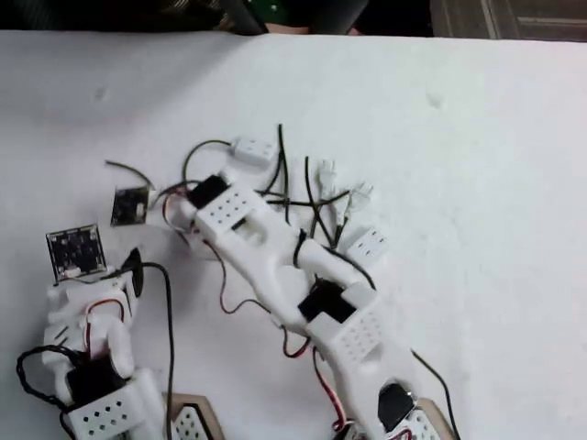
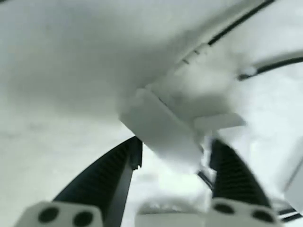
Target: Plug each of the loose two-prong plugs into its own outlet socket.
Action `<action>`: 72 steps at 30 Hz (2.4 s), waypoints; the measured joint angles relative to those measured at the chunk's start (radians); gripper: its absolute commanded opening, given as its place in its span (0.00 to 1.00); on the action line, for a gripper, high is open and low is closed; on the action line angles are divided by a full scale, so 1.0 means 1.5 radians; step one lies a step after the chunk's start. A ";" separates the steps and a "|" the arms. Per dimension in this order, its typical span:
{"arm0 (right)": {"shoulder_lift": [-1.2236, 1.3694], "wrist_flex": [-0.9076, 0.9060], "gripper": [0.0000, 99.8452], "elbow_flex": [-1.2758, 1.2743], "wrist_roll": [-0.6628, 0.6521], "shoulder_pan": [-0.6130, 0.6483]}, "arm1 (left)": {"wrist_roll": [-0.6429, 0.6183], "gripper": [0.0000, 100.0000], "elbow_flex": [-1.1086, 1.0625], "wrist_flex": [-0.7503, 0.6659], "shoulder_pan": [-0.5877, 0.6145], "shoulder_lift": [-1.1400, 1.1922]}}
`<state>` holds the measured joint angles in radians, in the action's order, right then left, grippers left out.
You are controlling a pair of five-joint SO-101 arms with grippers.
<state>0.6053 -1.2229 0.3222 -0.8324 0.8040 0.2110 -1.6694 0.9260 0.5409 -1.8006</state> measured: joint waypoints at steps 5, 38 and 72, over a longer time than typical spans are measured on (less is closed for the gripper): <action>0.004 -0.016 0.02 0.037 -0.003 -0.016 | 0.000 0.29 0.000 0.000 0.000 0.000; 0.047 -0.243 0.02 0.470 -0.050 -0.417 | 0.000 0.29 -0.001 0.000 0.000 0.000; 0.042 -0.328 0.06 0.362 -0.011 -0.386 | 0.002 0.29 -0.007 -0.001 -0.015 0.000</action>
<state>0.6682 -1.7154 0.8654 -0.8493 0.2256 0.2140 -1.6801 0.9244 0.5178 -1.8006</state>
